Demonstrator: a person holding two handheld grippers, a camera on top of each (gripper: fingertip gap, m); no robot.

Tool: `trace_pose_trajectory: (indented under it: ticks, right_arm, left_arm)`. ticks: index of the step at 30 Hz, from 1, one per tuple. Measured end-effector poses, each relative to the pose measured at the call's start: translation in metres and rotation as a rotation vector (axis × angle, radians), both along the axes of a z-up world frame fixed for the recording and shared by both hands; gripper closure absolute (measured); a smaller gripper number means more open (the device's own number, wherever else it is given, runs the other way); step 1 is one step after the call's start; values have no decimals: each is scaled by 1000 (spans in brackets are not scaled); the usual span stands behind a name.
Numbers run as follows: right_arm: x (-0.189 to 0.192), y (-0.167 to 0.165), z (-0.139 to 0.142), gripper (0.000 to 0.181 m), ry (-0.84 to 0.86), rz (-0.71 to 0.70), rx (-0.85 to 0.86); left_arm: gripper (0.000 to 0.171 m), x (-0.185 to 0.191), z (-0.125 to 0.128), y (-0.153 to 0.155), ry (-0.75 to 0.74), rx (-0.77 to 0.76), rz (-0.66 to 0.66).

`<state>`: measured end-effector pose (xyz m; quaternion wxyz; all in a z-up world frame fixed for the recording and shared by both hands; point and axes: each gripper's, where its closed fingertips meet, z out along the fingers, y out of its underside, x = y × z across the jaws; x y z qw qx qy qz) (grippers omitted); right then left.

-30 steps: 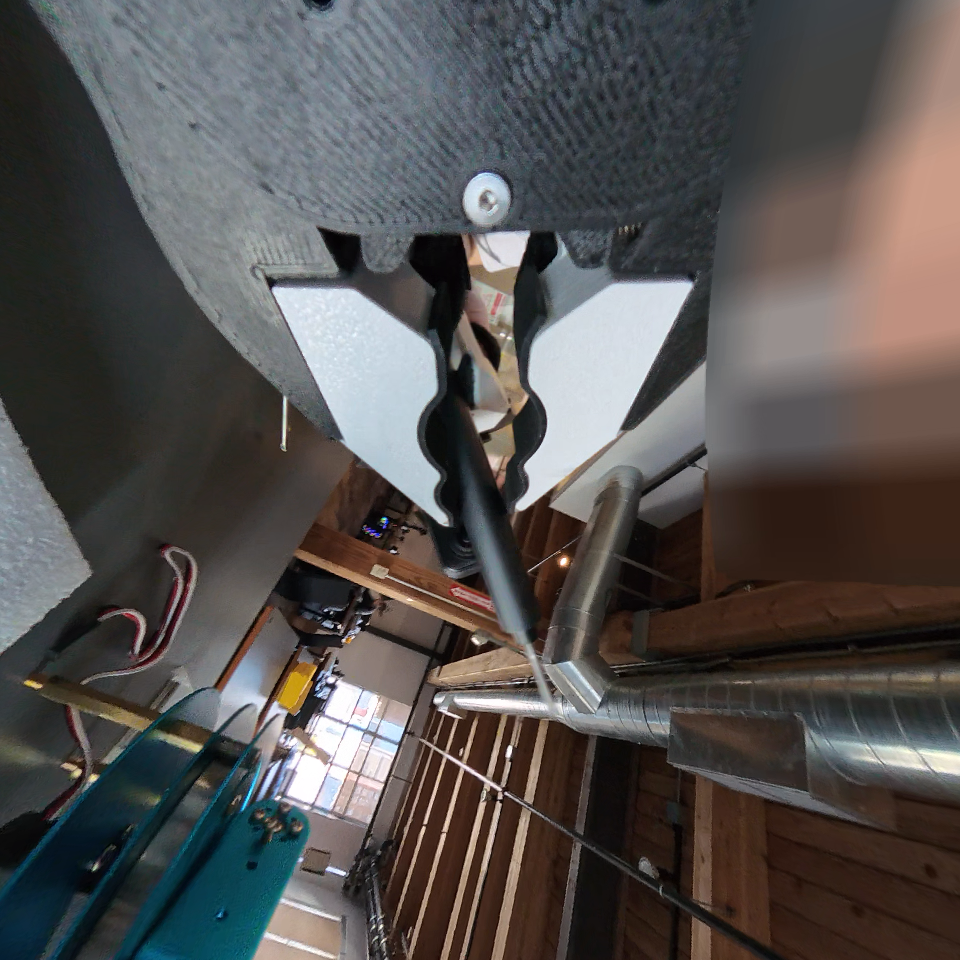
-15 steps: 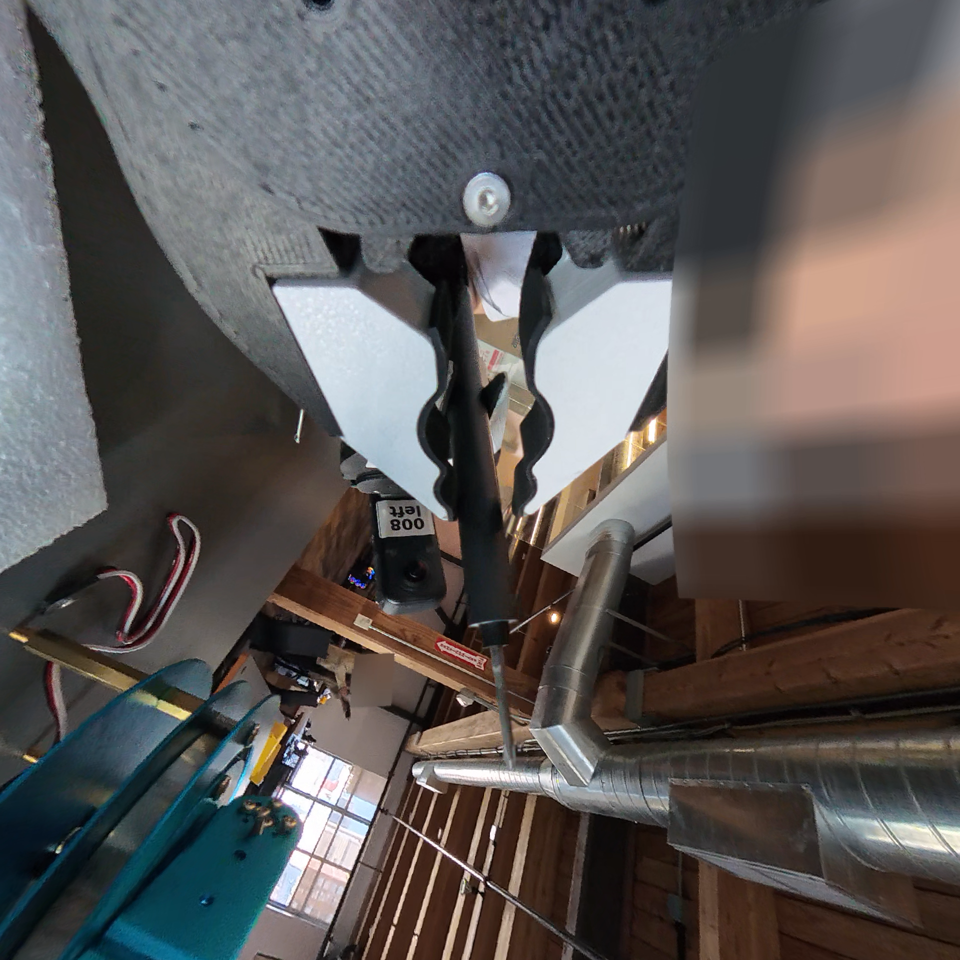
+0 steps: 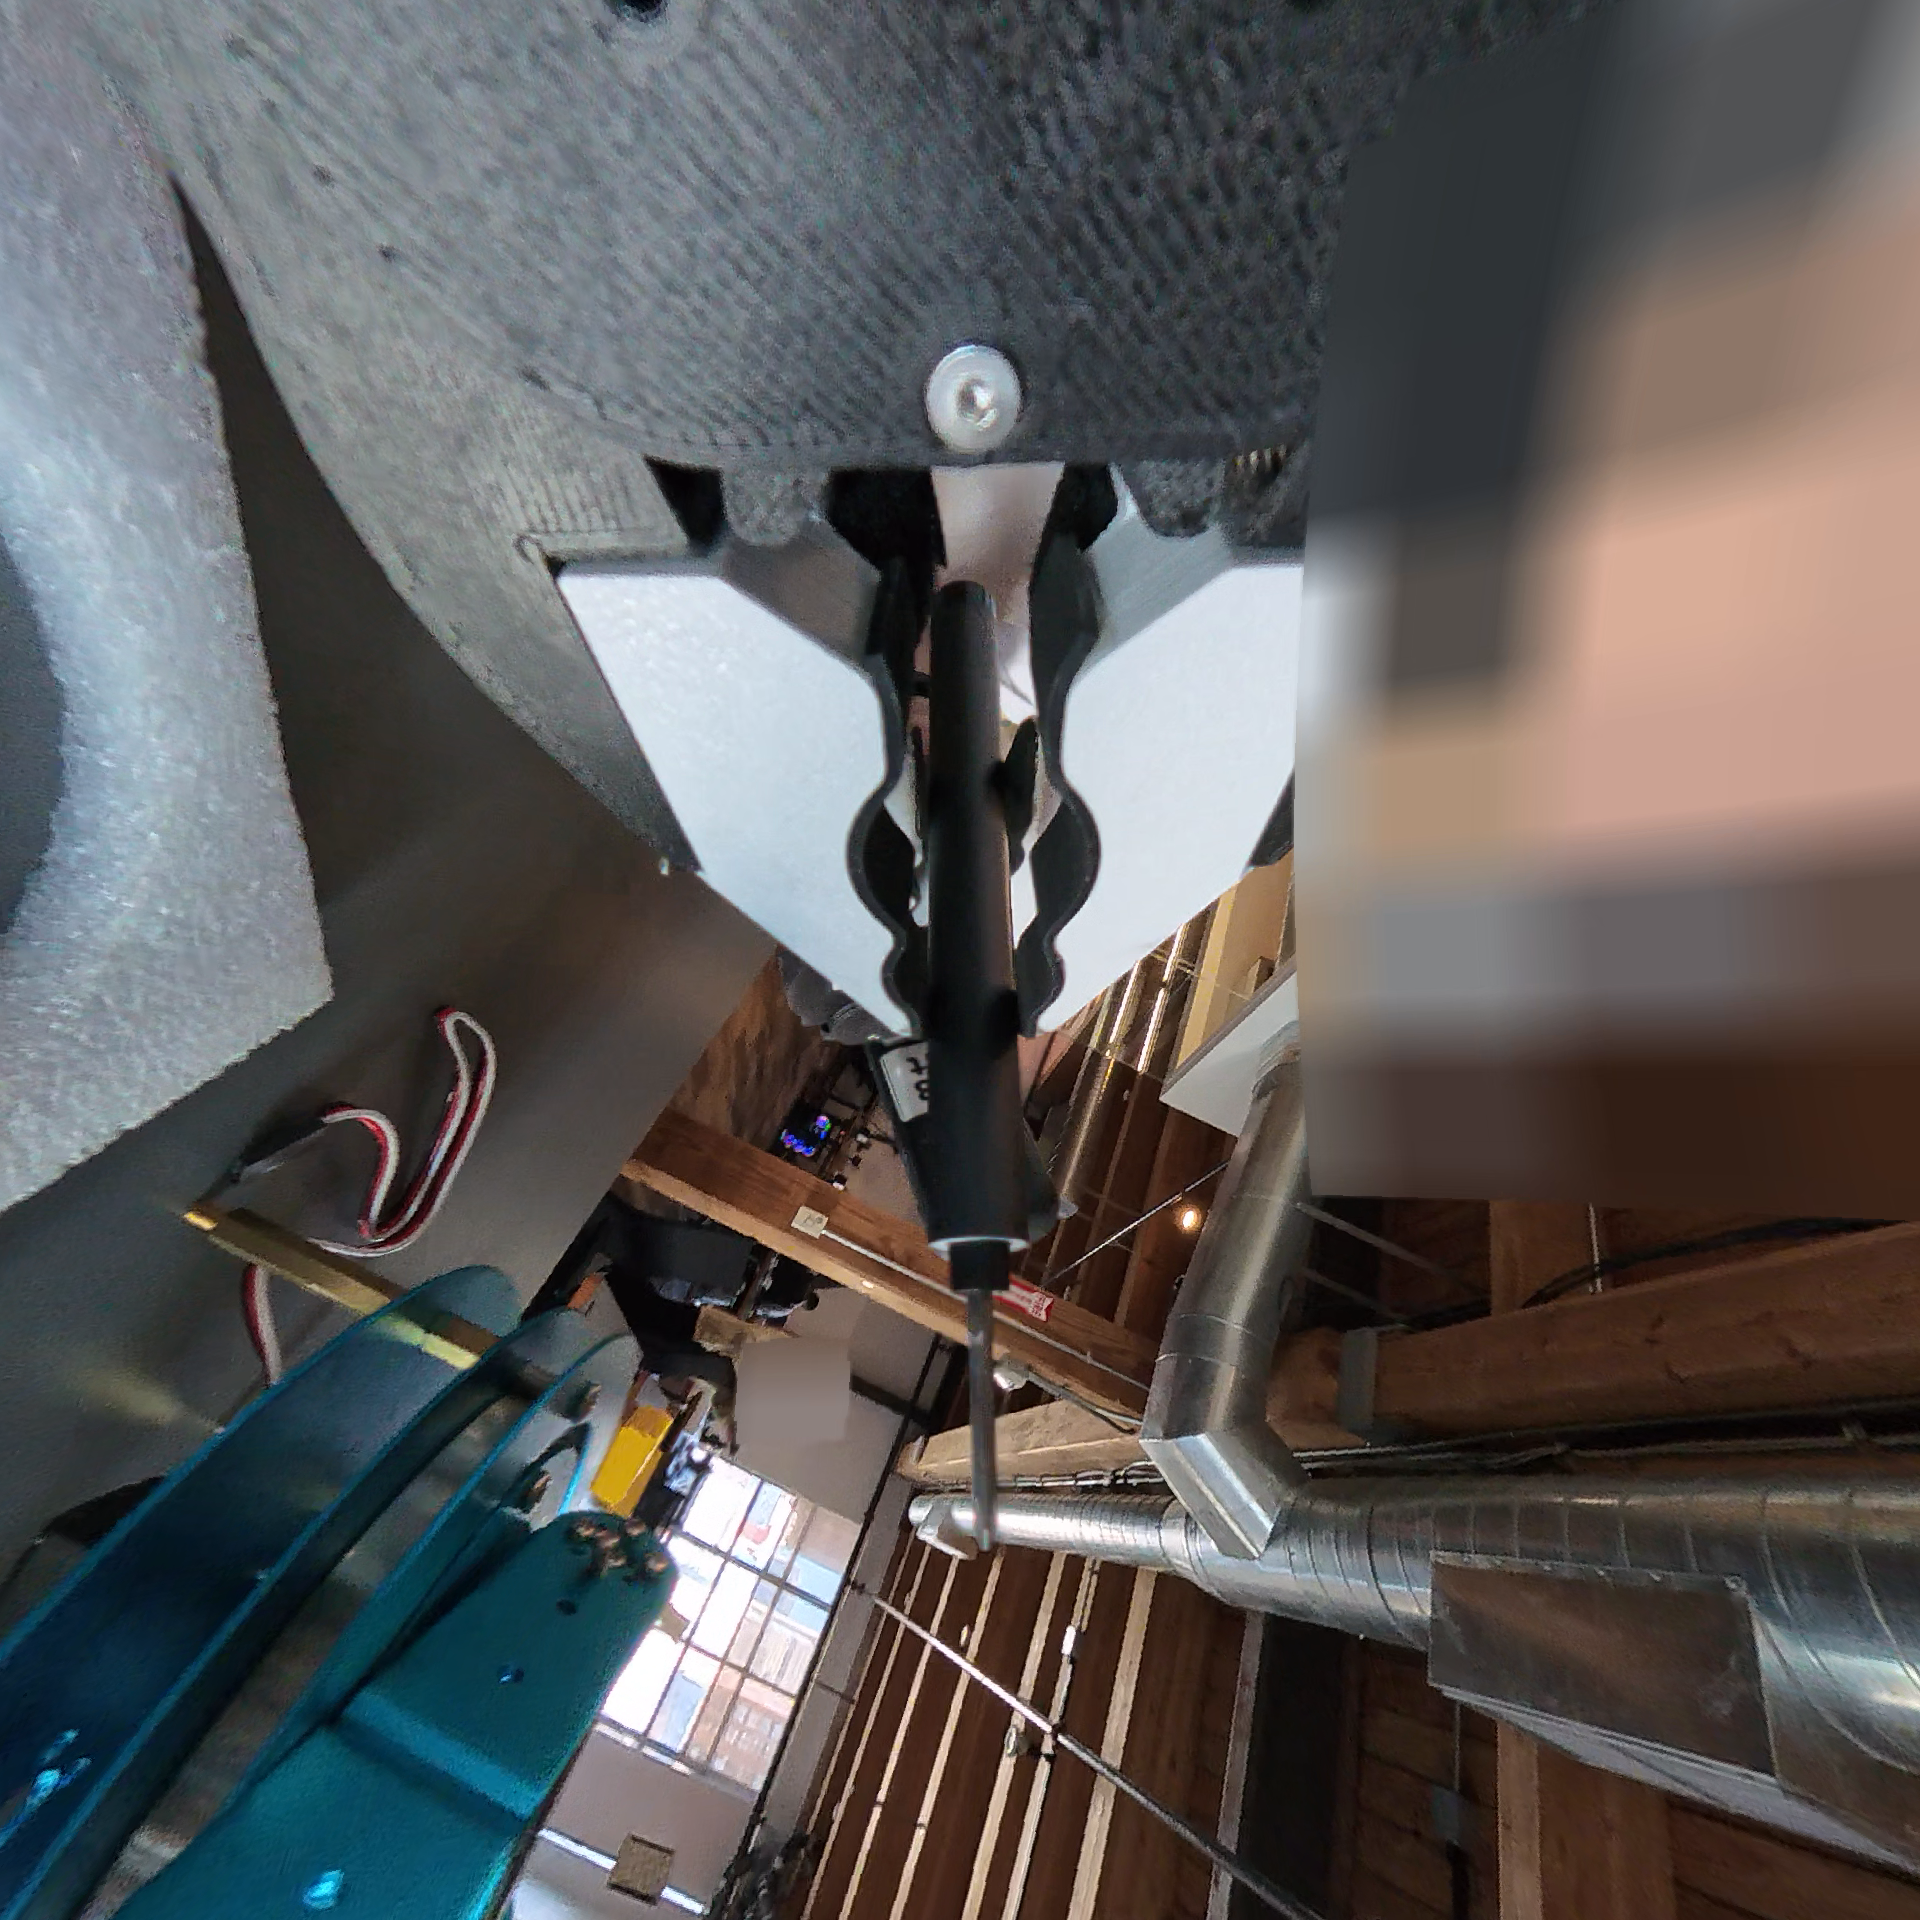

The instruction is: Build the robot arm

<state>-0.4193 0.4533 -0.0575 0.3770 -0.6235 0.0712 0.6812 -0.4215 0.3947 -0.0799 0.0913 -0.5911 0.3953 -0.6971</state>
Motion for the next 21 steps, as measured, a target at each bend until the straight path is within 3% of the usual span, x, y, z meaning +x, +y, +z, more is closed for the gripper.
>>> trace_pose_trajectory:
  ticks: [1,9,15,21]
  right_arm:
    - [0,1,-1,167,2,-8,-7]
    - [-3,-8,-7,166,44,14,-40]
    - [3,1,-9,166,55,12,-54]
    - [1,16,-18,167,83,25,-107]
  left_arm:
    - [152,0,-1,0,9,-8,-10]
    - [154,13,-1,-8,-15,-140,-38]
    - [154,13,-1,5,-29,-216,21]
    - [142,13,-4,16,-13,-211,51]
